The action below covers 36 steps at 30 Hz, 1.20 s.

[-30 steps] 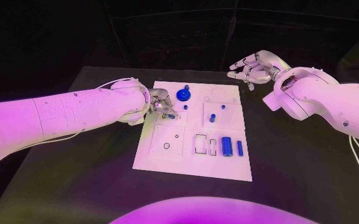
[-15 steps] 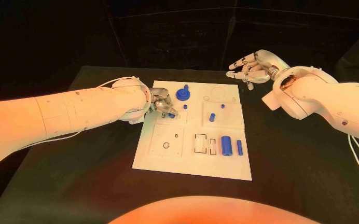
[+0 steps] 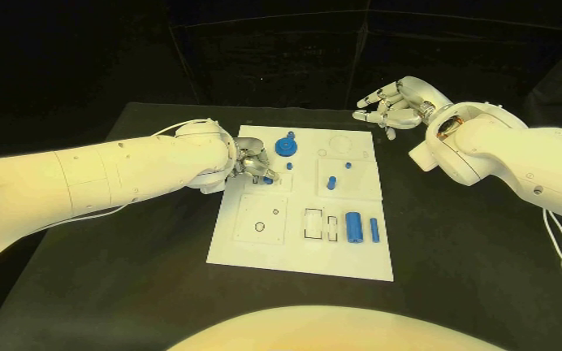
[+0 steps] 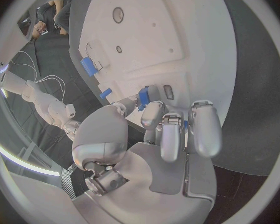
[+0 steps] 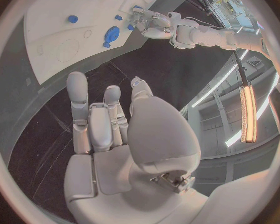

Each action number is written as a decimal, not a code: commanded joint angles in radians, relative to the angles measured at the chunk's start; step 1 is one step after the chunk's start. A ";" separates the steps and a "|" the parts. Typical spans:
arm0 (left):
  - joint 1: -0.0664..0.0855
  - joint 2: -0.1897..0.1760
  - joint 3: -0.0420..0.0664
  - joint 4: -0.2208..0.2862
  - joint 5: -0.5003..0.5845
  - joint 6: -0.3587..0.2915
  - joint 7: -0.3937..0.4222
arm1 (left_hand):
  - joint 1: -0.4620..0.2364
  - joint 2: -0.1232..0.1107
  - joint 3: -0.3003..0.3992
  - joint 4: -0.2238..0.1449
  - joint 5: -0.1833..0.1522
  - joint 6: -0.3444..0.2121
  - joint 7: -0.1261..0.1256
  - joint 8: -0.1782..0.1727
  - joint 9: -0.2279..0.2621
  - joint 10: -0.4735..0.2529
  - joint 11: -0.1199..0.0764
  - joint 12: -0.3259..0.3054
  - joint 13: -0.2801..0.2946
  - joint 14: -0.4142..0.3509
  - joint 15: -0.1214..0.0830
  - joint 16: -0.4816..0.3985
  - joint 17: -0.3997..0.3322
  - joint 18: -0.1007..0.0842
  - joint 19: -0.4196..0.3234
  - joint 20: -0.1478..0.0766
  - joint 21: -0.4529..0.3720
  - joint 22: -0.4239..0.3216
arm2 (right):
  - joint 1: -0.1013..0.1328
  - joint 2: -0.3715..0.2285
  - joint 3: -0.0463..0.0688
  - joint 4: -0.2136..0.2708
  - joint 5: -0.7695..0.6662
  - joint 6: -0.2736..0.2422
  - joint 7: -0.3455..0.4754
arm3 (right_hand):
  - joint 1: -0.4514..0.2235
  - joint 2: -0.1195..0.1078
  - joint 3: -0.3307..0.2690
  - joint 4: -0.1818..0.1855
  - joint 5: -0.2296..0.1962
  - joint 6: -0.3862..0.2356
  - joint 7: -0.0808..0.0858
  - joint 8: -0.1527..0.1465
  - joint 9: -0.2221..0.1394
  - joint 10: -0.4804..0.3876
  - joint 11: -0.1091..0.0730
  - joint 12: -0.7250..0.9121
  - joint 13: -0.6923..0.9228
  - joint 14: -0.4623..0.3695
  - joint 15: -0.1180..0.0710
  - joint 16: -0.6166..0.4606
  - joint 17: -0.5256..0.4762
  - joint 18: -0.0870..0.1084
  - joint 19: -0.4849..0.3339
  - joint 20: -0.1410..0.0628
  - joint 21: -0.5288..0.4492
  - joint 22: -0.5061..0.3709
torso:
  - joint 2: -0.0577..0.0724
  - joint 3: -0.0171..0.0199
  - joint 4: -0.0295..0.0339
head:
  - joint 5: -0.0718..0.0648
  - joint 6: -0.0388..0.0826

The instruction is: Assemble the parts on the task board

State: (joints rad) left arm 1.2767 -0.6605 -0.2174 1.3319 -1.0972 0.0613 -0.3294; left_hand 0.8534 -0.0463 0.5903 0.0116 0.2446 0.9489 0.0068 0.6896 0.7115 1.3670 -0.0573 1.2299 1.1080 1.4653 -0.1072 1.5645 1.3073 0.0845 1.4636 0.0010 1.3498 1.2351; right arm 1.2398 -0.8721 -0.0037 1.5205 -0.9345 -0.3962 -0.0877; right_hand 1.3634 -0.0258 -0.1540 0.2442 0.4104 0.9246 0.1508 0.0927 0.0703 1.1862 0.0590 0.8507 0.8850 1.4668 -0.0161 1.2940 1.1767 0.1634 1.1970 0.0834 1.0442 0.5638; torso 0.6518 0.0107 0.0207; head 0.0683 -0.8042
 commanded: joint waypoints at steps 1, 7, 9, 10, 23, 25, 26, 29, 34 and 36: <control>-0.001 0.003 -0.001 -0.002 -0.002 0.023 -0.001 | -0.018 0.002 -0.008 0.008 -0.001 0.007 0.000 -0.005 -0.002 0.007 -0.002 0.003 0.001 0.105 -0.008 0.006 0.264 -0.020 0.023 -0.006 0.006 0.002 | 0.002 0.002 0.001 0.000 -0.004 0.003 0.005 | -0.001 0.006 -0.005 0.000 0.006 -0.007 -0.001 0.007 0.000 -0.007 0.000 -0.004 -0.004 0.021 -0.005 -0.005 -0.003 0.006 -0.006 -0.001 -0.005 -0.004 | 0.000 0.0004 0.0003 | 0.000 0.001; -0.001 0.006 -0.001 -0.007 -0.002 0.021 -0.001 | -0.067 -0.001 -0.081 0.050 -0.019 0.024 0.000 -0.009 -0.004 0.013 -0.002 0.007 0.006 0.105 -0.008 0.006 0.264 -0.021 0.025 -0.006 0.012 0.011 | 0.002 0.003 0.001 -0.001 -0.003 0.002 0.006 | -0.004 0.005 -0.008 0.002 0.007 -0.008 -0.001 0.007 -0.001 -0.010 0.000 -0.007 -0.008 0.020 -0.005 -0.007 -0.005 0.007 -0.007 0.000 -0.008 -0.009 | 0.000 0.0000 -0.0002 | 0.000 0.003; -0.001 0.007 -0.001 -0.009 -0.002 0.020 -0.001 | -0.069 0.005 -0.103 0.058 -0.038 0.026 -0.001 -0.012 -0.005 0.014 -0.002 0.008 0.009 0.105 -0.009 0.006 0.264 -0.021 0.025 -0.007 0.013 0.014 | 0.002 0.003 0.001 -0.002 -0.003 0.001 0.006 | -0.005 0.005 -0.008 0.003 0.007 -0.008 -0.001 0.007 -0.001 -0.011 0.000 -0.009 -0.010 0.020 -0.005 -0.009 -0.006 0.007 -0.008 0.000 -0.010 -0.012 | 0.000 -0.0003 -0.0002 | 0.000 0.002; -0.001 0.007 -0.001 -0.009 -0.002 0.020 -0.001 | -0.071 0.008 -0.112 0.062 -0.046 0.027 -0.001 -0.013 -0.005 0.015 -0.003 0.009 0.010 0.105 -0.009 0.006 0.264 -0.021 0.025 -0.007 0.013 0.014 | 0.002 0.003 0.001 -0.002 -0.003 0.001 0.006 | -0.005 0.005 -0.008 0.003 0.007 -0.008 -0.001 0.007 -0.001 -0.011 0.000 -0.009 -0.010 0.020 -0.005 -0.009 -0.006 0.007 -0.008 0.000 -0.010 -0.012 | 0.000 -0.0005 0.0001 | -0.001 0.002; -0.001 0.009 -0.001 -0.012 0.007 0.021 0.000 | -0.087 0.023 -0.167 0.093 -0.061 0.034 -0.004 -0.018 -0.006 0.021 -0.005 0.016 0.021 0.105 -0.011 0.006 0.264 -0.022 0.025 -0.009 0.014 0.019 | 0.002 0.005 0.001 -0.004 -0.002 0.002 0.007 | -0.010 0.006 -0.013 0.007 0.007 -0.010 0.000 0.008 -0.001 -0.016 0.001 -0.015 -0.016 0.019 -0.004 -0.012 -0.008 0.008 -0.010 0.000 -0.015 -0.019 | 0.000 -0.0004 0.0002 | -0.002 0.000; -0.001 0.008 -0.001 -0.013 0.008 0.021 0.000 | -0.095 0.023 -0.185 0.104 -0.062 0.035 -0.004 -0.019 -0.006 0.021 -0.005 0.016 0.022 0.105 -0.011 0.006 0.264 -0.022 0.026 -0.009 0.015 0.020 | 0.002 0.005 0.001 -0.005 -0.001 0.002 0.007 | -0.010 0.006 -0.013 0.007 0.007 -0.010 0.000 0.008 -0.001 -0.016 0.001 -0.015 -0.016 0.019 -0.004 -0.012 -0.008 0.008 -0.010 0.000 -0.015 -0.019 | 0.000 -0.0006 0.0003 | -0.002 0.000; -0.001 0.008 -0.001 -0.013 0.009 0.021 0.000 | -0.098 0.023 -0.193 0.108 -0.063 0.036 -0.004 -0.019 -0.006 0.021 -0.006 0.016 0.023 0.105 -0.011 0.006 0.264 -0.022 0.026 -0.009 0.015 0.020 | 0.002 0.005 0.001 -0.005 -0.001 0.002 0.008 | -0.010 0.006 -0.013 0.007 0.007 -0.010 0.000 0.008 -0.001 -0.016 0.001 -0.016 -0.017 0.019 -0.004 -0.012 -0.009 0.008 -0.010 0.000 -0.016 -0.020 | 0.000 -0.0003 0.0004 | -0.003 0.000; 0.000 0.004 -0.001 -0.013 0.009 0.022 0.000 | -0.109 0.018 -0.228 0.125 -0.066 0.038 -0.005 -0.020 -0.005 0.022 -0.006 0.015 0.023 0.105 -0.011 0.006 0.264 -0.022 0.025 -0.010 0.014 0.020 | 0.002 0.005 0.001 -0.005 0.000 0.002 0.008 | -0.012 0.006 -0.014 0.008 0.007 -0.011 0.000 0.008 -0.001 -0.017 0.002 -0.017 -0.019 0.019 -0.004 -0.013 -0.010 0.008 -0.011 0.000 -0.018 -0.022 | 0.000 -0.0006 0.0008 | -0.004 0.001; 0.004 -0.011 0.000 -0.004 0.010 0.023 0.000 | -0.107 0.012 -0.305 0.149 -0.161 0.040 -0.005 -0.023 -0.004 0.021 -0.007 0.014 0.024 0.105 -0.012 0.006 0.264 -0.021 0.024 -0.011 0.012 0.020 | 0.002 0.004 0.001 -0.007 0.000 0.003 0.008 | -0.014 0.006 -0.015 0.009 0.007 -0.011 0.000 0.008 -0.001 -0.018 0.002 -0.019 -0.021 0.019 -0.004 -0.014 -0.010 0.008 -0.012 0.000 -0.019 -0.024 | -0.001 -0.0008 0.0008 | -0.005 0.002; 0.009 -0.019 0.001 0.005 0.011 0.020 0.000 | -0.103 0.010 -0.319 0.152 -0.169 0.039 -0.005 -0.024 -0.003 0.020 -0.007 0.012 0.022 0.105 -0.012 0.006 0.264 -0.020 0.023 -0.011 0.009 0.016 | 0.002 0.004 0.001 -0.008 0.000 0.003 0.008 | -0.014 0.006 -0.015 0.009 0.007 -0.011 0.000 0.008 -0.001 -0.018 0.002 -0.019 -0.021 0.019 -0.004 -0.014 -0.010 0.008 -0.012 0.000 -0.019 -0.024 | 0.000 -0.0013 0.0011 | -0.006 0.003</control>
State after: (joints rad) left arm 1.2808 -0.6760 -0.2175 1.3299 -1.0921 0.0720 -0.3293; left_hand 0.7484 -0.0354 0.2772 0.1620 0.0807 0.9808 -0.0002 0.6700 0.7065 1.3813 -0.0643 1.2402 1.1302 1.4654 -0.1146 1.5645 1.3079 0.0692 1.4663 -0.0017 1.3595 1.2541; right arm 1.2396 -0.8680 -0.0037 1.5130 -0.9342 -0.3962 -0.0868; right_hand 1.3594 -0.0219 -0.1635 0.2537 0.4103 0.9177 0.1511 0.0968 0.0703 1.1752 0.0626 0.8352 0.8653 1.4668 -0.0161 1.2859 1.1679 0.1633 1.1898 0.0834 1.0297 0.5404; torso 0.6512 0.0100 0.0215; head 0.0634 -0.8020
